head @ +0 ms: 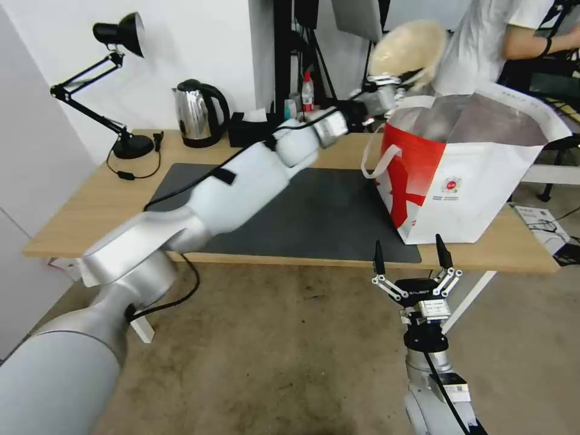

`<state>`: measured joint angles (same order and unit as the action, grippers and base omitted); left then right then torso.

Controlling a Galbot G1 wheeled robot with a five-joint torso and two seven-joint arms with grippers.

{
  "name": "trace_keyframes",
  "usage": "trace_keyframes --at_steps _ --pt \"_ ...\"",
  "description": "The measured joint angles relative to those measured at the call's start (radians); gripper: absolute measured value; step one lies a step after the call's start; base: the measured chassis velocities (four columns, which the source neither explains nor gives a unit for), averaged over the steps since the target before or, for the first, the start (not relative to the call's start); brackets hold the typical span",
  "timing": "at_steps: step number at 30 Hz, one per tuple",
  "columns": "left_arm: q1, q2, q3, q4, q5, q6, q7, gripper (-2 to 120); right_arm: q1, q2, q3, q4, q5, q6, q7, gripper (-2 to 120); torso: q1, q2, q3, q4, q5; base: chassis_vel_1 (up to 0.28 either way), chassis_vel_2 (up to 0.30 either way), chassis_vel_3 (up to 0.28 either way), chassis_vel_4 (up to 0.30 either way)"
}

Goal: Pick up the trash from the table and place it into the takeout bag.

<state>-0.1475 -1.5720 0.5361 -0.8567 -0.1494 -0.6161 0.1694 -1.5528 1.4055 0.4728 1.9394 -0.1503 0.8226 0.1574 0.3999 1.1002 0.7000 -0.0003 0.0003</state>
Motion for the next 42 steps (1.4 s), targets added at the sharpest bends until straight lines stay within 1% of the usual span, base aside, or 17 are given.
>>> trace_keyframes --at_steps 1,2,5,14,21,28,36,37,41,42 --pt "0.000 0.000 0.000 0.000 0.000 0.000 0.000 1 0.000 0.000 0.000 0.000 0.000 0.000 0.000 100 0.000 0.000 0.000 0.0000 0.0000 0.000 0.000 0.000 0.000" --pt "-0.003 -0.016 0.002 0.025 -0.001 -0.013 0.011 1 0.000 0.000 0.000 0.000 0.000 0.000 0.000 100 0.000 0.000 0.000 0.0001 0.0000 0.000 0.000 0.000 0.000" --pt "-0.006 -0.029 0.036 0.049 -0.025 -0.020 0.023 1 0.000 0.000 0.000 0.000 0.000 0.000 0.000 100 0.000 0.000 0.000 0.0003 -0.0002 0.000 0.000 0.000 0.000" --pt "0.017 -0.026 0.071 0.062 -0.047 -0.026 0.024 1 0.000 0.000 0.000 0.000 0.000 0.000 0.000 100 0.000 0.000 0.000 0.0004 -0.0004 0.000 0.000 0.000 0.000" --pt "0.034 -0.024 0.081 0.065 -0.059 -0.039 0.023 1 0.000 0.000 0.000 0.000 0.000 0.000 0.000 100 0.000 0.000 0.000 0.0003 -0.0004 0.000 0.000 0.000 0.000" --pt "0.040 -0.022 0.082 0.080 -0.077 -0.075 0.023 1 0.000 0.000 0.000 0.000 0.000 0.000 0.000 100 0.000 0.000 0.000 0.0004 -0.0004 0.000 0.000 0.000 0.000" --pt "0.043 -0.021 0.079 0.083 -0.080 -0.093 0.024 1 0.000 0.000 0.000 0.000 0.000 0.000 0.000 100 0.000 0.000 0.000 0.0003 -0.0003 0.000 0.000 0.000 0.000" --pt "0.043 -0.021 0.078 0.082 -0.080 -0.095 0.024 7 0.000 0.000 0.000 0.000 0.000 0.000 0.000 100 0.000 0.000 0.000 0.0003 -0.0003 0.000 0.000 0.000 0.000" --pt "0.043 -0.021 0.078 0.082 -0.080 -0.095 0.024 7 0.000 0.000 0.000 0.000 0.000 0.000 0.000 100 0.000 0.000 0.000 0.0003 -0.0003 0.000 0.000 0.000 0.000" --pt "0.043 -0.021 0.076 0.082 -0.080 -0.098 0.024 25 0.000 0.000 0.000 0.000 0.000 0.000 0.000 100 0.000 0.000 0.000 0.0003 -0.0003 0.000 0.000 0.000 0.000"
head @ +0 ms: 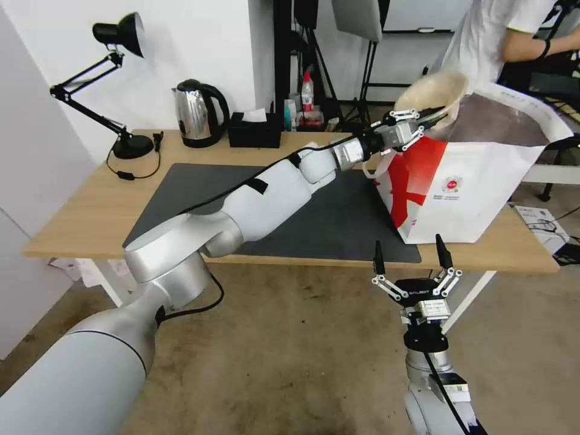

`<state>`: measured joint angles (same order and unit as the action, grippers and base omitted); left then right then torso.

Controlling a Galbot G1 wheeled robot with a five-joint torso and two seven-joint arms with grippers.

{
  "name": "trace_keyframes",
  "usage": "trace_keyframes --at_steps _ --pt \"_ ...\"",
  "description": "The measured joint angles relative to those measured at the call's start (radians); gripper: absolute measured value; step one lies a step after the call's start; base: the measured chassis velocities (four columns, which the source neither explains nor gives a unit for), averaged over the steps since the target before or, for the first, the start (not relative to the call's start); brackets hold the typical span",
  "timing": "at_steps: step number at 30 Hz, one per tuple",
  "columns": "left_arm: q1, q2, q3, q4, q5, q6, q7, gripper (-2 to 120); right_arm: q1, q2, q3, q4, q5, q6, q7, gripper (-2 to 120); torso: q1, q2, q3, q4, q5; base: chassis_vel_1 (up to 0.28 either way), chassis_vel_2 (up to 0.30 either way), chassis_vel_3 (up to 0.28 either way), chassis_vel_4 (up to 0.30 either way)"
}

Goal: Pick up the trash from the table and place it into the takeout bag.

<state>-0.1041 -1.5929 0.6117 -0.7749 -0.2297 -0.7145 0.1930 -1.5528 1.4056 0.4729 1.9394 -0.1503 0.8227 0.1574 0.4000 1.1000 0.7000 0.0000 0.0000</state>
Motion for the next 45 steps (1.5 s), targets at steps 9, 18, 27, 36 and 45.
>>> trace_keyframes --at_steps 9,18,27,36,45 --pt "-0.008 0.001 0.003 -0.017 -0.039 -0.005 -0.004 61 0.000 0.000 0.000 0.000 0.000 0.000 0.000 100 0.000 0.000 0.000 0.0000 0.0000 0.000 0.000 0.000 0.000" --pt "-0.020 0.001 0.017 -0.035 -0.052 0.000 -0.009 92 0.000 0.000 0.000 0.000 0.000 0.000 0.000 100 0.000 0.000 0.000 0.0000 0.0000 0.000 0.000 0.000 0.000" --pt "-0.053 0.027 -0.058 -0.089 -0.068 0.049 -0.055 100 0.000 0.000 0.000 0.000 0.000 0.000 0.000 100 0.000 0.000 0.000 -0.0004 0.0000 0.000 0.000 0.000 0.000" --pt "-0.027 0.244 -0.166 -0.332 -0.112 0.152 -0.172 100 0.000 0.000 0.000 0.000 0.000 0.000 0.000 100 0.000 0.000 0.000 0.0001 -0.0006 0.000 0.000 0.000 0.000" --pt "0.257 0.530 -0.334 -0.709 -0.217 0.243 -0.297 100 0.000 0.000 0.000 0.000 0.000 0.000 0.000 100 0.000 0.000 0.000 0.0001 -0.0006 0.000 0.000 0.000 0.000"
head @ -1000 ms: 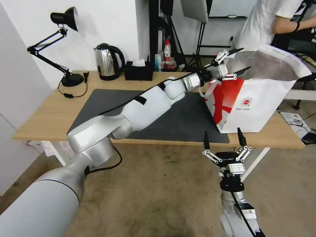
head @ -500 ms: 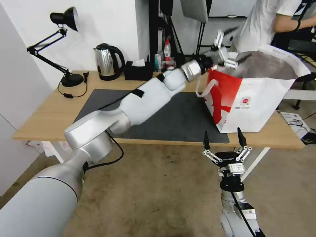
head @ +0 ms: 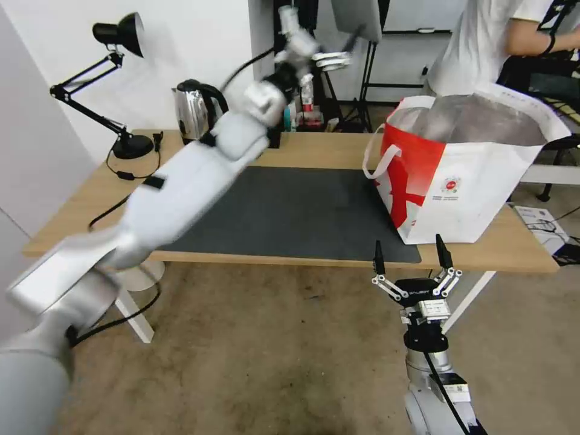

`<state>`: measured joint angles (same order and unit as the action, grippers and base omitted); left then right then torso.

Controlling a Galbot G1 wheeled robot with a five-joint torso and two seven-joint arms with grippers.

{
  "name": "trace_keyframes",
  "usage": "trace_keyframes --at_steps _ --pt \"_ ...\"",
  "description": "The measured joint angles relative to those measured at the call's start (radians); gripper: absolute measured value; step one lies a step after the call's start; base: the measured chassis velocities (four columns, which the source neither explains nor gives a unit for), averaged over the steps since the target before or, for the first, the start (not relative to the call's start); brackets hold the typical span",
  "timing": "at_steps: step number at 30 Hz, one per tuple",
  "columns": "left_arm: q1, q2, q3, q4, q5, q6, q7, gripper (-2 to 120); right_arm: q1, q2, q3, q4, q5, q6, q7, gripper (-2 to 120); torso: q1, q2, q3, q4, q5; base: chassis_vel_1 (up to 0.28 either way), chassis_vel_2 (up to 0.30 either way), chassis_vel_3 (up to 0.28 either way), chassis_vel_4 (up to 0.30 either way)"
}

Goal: Pick up the trash from the table and place it into the takeout bag.

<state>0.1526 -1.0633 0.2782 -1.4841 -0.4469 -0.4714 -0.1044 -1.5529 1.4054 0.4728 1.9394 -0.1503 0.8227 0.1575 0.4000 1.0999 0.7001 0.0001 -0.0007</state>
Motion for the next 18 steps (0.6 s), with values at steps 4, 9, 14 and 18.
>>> trace_keyframes --at_steps 4,9,14,18 --pt "0.191 0.096 -0.147 -0.144 -0.011 0.025 -0.015 100 0.000 0.000 0.000 0.000 0.000 0.000 0.000 100 0.000 0.000 0.000 0.0001 0.0010 0.000 0.000 0.000 0.000" --pt "0.502 0.166 -0.389 -0.299 -0.008 0.032 -0.013 100 0.000 0.000 0.000 0.000 0.000 0.000 0.000 100 0.000 0.000 0.000 0.0005 0.0011 0.000 0.000 0.000 0.000" --pt "0.683 0.188 -0.511 -0.385 -0.001 0.015 -0.009 100 0.000 0.000 0.000 0.000 0.000 0.000 0.000 100 0.000 0.000 0.000 -0.0001 0.0010 0.000 0.000 0.000 0.000" --pt "0.898 0.164 -0.664 -0.470 0.020 -0.019 0.015 100 0.000 0.000 0.000 0.000 0.000 0.000 0.000 100 0.000 0.000 0.000 -0.0003 0.0010 0.000 0.000 0.000 0.000"
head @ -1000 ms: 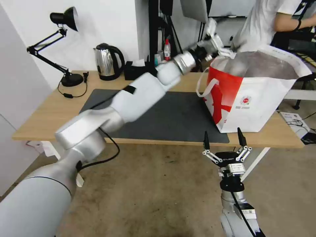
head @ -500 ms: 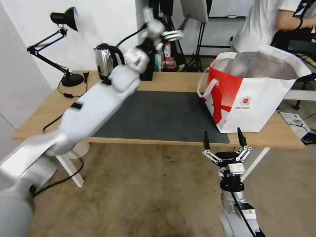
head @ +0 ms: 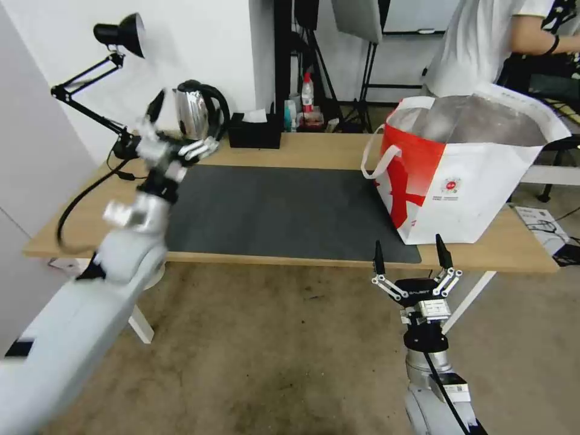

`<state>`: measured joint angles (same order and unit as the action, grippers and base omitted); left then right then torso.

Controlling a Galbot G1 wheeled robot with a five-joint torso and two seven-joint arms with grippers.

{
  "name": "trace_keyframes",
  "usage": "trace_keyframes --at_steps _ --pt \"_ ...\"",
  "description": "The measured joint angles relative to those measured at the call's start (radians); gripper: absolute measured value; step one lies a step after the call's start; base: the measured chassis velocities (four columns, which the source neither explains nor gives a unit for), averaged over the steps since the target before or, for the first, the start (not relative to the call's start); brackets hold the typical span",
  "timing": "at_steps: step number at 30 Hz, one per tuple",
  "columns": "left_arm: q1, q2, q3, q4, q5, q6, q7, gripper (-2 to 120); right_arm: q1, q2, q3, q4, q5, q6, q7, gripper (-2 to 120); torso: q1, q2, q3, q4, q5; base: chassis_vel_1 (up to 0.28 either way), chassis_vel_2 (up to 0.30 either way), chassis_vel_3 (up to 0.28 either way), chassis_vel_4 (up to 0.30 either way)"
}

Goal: Pick up the trash from the table and place it into the takeout bag.

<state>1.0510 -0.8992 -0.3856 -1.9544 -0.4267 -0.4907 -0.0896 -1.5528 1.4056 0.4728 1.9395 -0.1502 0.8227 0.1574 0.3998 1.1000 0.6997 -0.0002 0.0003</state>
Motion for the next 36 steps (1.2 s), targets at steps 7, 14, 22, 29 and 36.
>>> trace_keyframes --at_steps 7,14,22,29,36 --pt "0.205 -0.076 -0.112 -0.075 0.059 -0.040 0.031 100 0.000 0.000 0.000 0.000 0.000 0.000 0.000 100 0.000 0.000 0.000 0.0001 -0.0002 0.000 0.000 0.000 0.000" --pt "0.373 -0.228 -0.149 -0.110 0.175 -0.099 0.045 100 0.000 0.000 0.000 0.000 0.000 0.000 0.000 100 0.000 0.000 0.000 0.0002 -0.0002 0.000 0.000 0.000 0.000" --pt "0.514 -0.344 -0.143 -0.130 0.283 -0.222 0.071 100 0.000 0.000 0.000 0.000 0.000 0.000 0.000 100 0.000 0.000 0.000 0.0001 -0.0001 0.000 0.000 0.000 0.000" --pt "0.545 -0.417 -0.129 -0.117 0.336 -0.291 0.071 100 0.000 0.000 0.000 0.000 0.000 0.000 0.000 100 0.000 0.000 0.000 0.0001 -0.0004 0.000 0.000 0.000 0.000" --pt "0.558 -0.448 -0.125 -0.126 0.370 -0.314 0.068 100 0.000 0.000 0.000 0.000 0.000 0.000 0.000 100 0.000 0.000 0.000 0.0001 -0.0003 0.000 0.000 0.000 0.000"
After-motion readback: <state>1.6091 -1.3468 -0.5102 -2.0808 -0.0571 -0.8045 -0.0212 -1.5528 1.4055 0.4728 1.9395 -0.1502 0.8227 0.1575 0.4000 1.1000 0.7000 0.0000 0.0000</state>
